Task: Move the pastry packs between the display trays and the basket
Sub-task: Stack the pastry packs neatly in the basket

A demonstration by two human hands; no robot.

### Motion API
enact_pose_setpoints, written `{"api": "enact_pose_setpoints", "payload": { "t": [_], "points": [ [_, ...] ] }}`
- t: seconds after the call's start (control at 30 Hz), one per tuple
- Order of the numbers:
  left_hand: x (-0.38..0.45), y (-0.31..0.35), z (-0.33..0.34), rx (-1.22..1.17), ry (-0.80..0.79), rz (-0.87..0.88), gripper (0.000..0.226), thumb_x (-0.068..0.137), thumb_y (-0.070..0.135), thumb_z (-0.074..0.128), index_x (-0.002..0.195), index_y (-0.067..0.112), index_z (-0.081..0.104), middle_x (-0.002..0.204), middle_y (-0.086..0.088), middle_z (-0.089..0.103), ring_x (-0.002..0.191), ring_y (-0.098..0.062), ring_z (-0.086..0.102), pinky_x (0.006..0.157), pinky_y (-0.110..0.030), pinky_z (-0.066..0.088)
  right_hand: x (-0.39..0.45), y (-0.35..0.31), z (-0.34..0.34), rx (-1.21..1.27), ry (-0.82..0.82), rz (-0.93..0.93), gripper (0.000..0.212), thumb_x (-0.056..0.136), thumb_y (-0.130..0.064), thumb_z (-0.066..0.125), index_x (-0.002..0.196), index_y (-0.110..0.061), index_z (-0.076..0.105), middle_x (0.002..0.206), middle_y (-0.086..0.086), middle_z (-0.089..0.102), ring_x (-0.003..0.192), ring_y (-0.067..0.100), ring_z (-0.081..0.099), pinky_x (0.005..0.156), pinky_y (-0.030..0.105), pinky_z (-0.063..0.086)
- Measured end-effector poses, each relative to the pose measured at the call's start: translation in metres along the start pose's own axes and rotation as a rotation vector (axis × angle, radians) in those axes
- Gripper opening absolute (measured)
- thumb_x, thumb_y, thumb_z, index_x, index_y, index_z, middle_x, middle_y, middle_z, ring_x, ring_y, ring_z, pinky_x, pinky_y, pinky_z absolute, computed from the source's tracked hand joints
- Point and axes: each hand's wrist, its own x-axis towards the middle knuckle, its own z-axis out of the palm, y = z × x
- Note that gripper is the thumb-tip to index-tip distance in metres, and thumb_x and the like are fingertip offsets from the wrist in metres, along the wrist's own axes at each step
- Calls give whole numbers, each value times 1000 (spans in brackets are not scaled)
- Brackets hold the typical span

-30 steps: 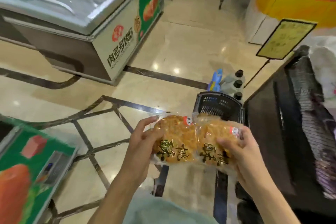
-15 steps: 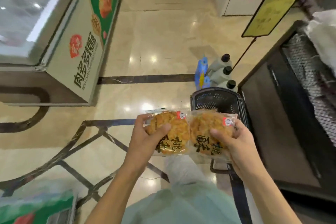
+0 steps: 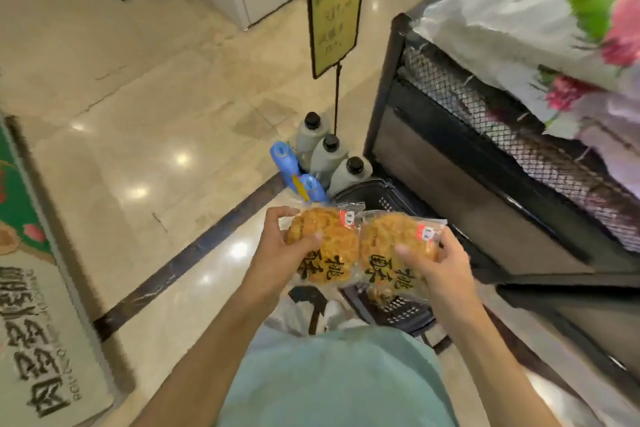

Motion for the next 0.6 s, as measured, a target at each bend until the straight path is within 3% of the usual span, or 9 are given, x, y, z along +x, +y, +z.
{"api": "enact_pose_setpoints", "payload": {
  "t": [0.13, 0.27, 0.33, 0.4, 0.47, 0.53, 0.6],
  "points": [
    [78, 21, 11, 117, -208, -1, 47, 88, 12, 76, 122, 23, 46, 110, -5, 69, 80, 0, 70, 62, -16, 53, 22, 7, 12, 61, 242, 55, 36, 84, -12, 79, 114, -16, 61, 105, 2, 76, 96, 22, 74, 84, 49, 61],
    [166, 25, 18, 321, -445, 1, 48, 87, 15, 78, 122, 26, 46, 120, 0, 65, 100, -3, 68, 86, -27, 58, 44, 34, 32, 161, 547, 159, 41, 81, -11, 81, 117, -15, 60, 107, 5, 76, 99, 22, 73, 83, 42, 62],
    [212, 20, 23, 448, -523, 2, 51, 86, 21, 80, 122, 28, 45, 119, 3, 64, 99, -1, 67, 88, -29, 57, 57, 55, 42, 182, 660, 217, 46, 80, -10, 82, 119, -14, 57, 111, 7, 74, 101, 22, 72, 85, 43, 61],
    [258, 10, 32, 545, -575, 14, 54, 82, 28, 83, 121, 29, 45, 114, 2, 67, 101, -10, 69, 92, -41, 58, 72, 80, 48, 186, 741, 278, 49, 80, -9, 82, 121, -12, 57, 113, 7, 72, 104, 22, 71, 86, 41, 61],
    [299, -12, 45, 618, -620, 25, 57, 82, 30, 83, 123, 26, 43, 113, -1, 67, 101, -14, 69, 92, -48, 58, 90, 111, 52, 185, 791, 339, 46, 81, -10, 81, 121, -12, 57, 112, 4, 71, 101, 15, 71, 83, 33, 61],
    [335, -46, 61, 653, -637, 32, 57, 84, 28, 81, 123, 24, 40, 113, 0, 65, 99, -9, 68, 94, -43, 57, 113, 149, 53, 164, 813, 381, 42, 82, -8, 80, 116, -14, 56, 108, -3, 69, 91, -2, 69, 74, 20, 58],
    [367, -95, 80, 669, -624, 38, 50, 88, 17, 78, 118, 21, 37, 101, 7, 64, 85, 3, 65, 88, -32, 56, 142, 196, 50, 119, 822, 418, 42, 82, -8, 81, 112, -19, 54, 103, -12, 63, 84, -10, 65, 70, 16, 55]
  ]
}}
